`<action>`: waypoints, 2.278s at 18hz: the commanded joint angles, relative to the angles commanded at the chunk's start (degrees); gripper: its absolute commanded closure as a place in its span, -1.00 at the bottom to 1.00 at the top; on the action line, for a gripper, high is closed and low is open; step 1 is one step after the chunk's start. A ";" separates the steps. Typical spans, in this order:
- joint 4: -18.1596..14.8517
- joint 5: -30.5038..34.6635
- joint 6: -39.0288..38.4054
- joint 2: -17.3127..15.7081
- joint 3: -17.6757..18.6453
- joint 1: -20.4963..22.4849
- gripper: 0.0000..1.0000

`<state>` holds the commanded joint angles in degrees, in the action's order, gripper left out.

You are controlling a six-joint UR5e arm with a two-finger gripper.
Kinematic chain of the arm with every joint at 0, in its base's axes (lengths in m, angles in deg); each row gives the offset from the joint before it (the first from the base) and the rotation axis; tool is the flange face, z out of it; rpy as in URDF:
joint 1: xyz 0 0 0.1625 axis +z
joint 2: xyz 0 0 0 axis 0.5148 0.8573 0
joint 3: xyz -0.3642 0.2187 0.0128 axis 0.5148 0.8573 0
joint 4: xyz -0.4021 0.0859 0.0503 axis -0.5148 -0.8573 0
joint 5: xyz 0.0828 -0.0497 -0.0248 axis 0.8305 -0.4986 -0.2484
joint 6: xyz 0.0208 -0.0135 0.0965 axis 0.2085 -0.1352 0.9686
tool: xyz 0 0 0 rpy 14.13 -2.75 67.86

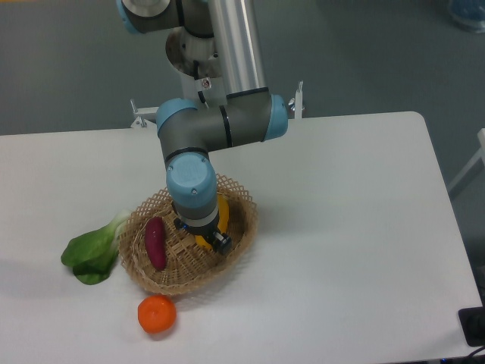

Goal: Pick up the mango from the basket
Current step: 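Close the gripper around the yellow mango, then lift the mango out of the basket and carry it away, then raise the held mango higher above the table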

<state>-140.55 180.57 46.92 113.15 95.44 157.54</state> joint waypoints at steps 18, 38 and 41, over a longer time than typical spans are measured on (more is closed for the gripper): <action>-10.64 -2.72 2.36 -1.41 -13.26 8.34 -0.20; -9.67 -2.02 16.26 1.22 -18.28 19.78 -0.21; -9.15 -2.02 16.35 2.10 -18.63 19.86 -0.21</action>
<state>-149.69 178.54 63.27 115.26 76.80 177.41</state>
